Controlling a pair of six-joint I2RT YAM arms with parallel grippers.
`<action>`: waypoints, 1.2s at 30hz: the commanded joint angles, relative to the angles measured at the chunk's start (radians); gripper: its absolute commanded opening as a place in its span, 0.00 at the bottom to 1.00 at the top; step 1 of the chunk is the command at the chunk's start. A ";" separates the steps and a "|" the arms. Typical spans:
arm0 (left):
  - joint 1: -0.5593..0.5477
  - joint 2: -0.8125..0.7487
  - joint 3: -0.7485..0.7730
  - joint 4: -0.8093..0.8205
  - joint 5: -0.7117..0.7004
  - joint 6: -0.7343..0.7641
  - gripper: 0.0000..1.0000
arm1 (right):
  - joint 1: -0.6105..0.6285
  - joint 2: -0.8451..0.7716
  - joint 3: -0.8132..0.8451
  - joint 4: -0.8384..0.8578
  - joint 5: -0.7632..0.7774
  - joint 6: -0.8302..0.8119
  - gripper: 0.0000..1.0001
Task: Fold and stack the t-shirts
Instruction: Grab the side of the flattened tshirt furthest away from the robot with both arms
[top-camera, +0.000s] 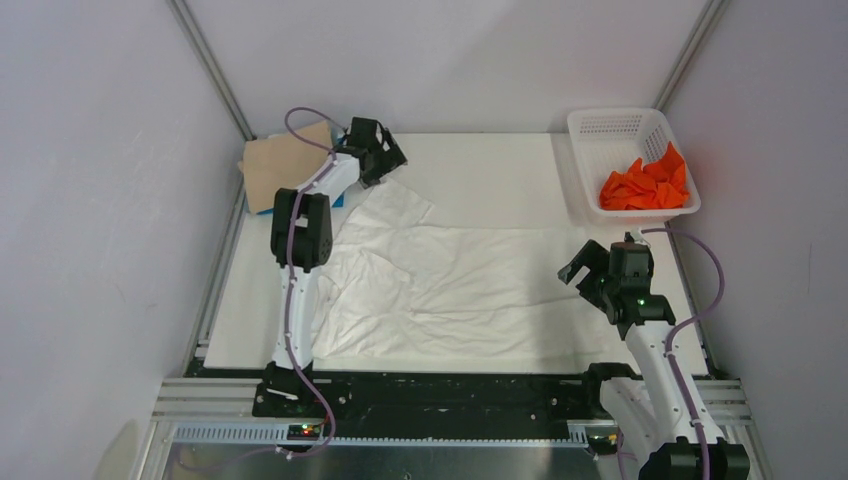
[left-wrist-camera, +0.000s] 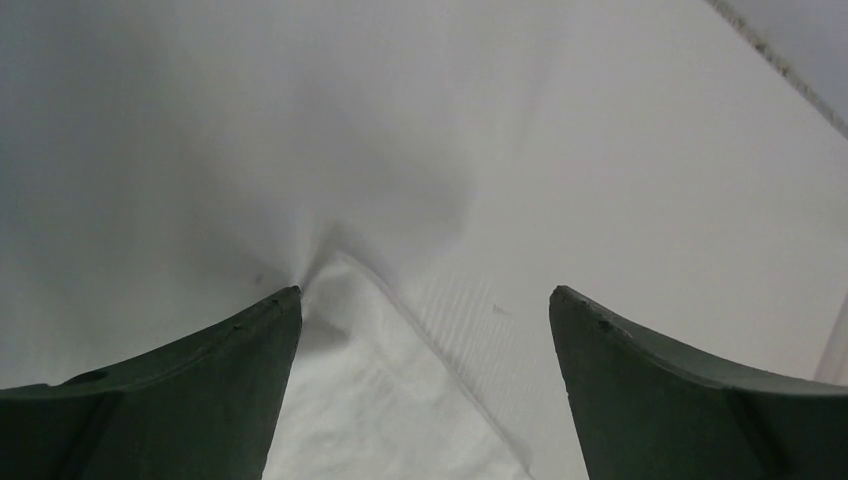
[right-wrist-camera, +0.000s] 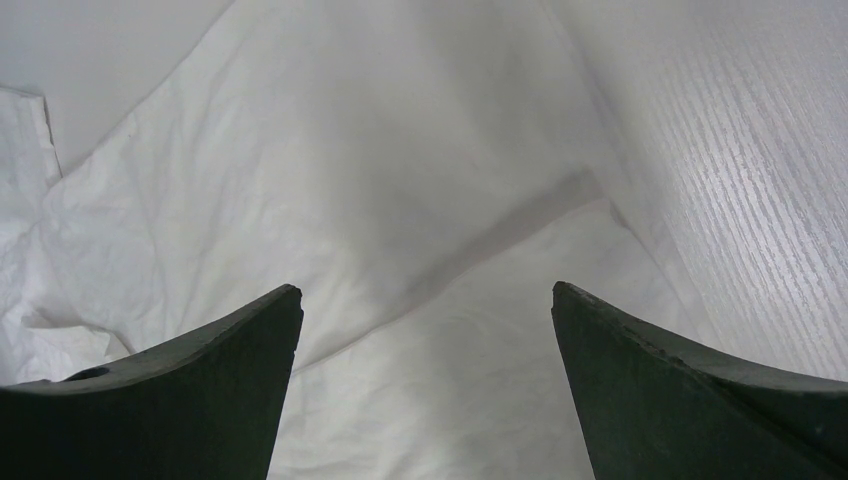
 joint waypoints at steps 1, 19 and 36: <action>-0.026 -0.070 -0.098 -0.091 0.042 0.038 0.98 | -0.006 -0.012 0.030 0.016 -0.009 -0.020 0.99; -0.067 -0.086 -0.091 -0.142 -0.052 0.170 0.09 | -0.012 0.011 0.027 0.003 0.041 -0.037 0.99; -0.069 -0.156 -0.109 -0.138 -0.059 0.354 0.00 | 0.128 0.362 0.297 0.053 0.396 0.056 0.94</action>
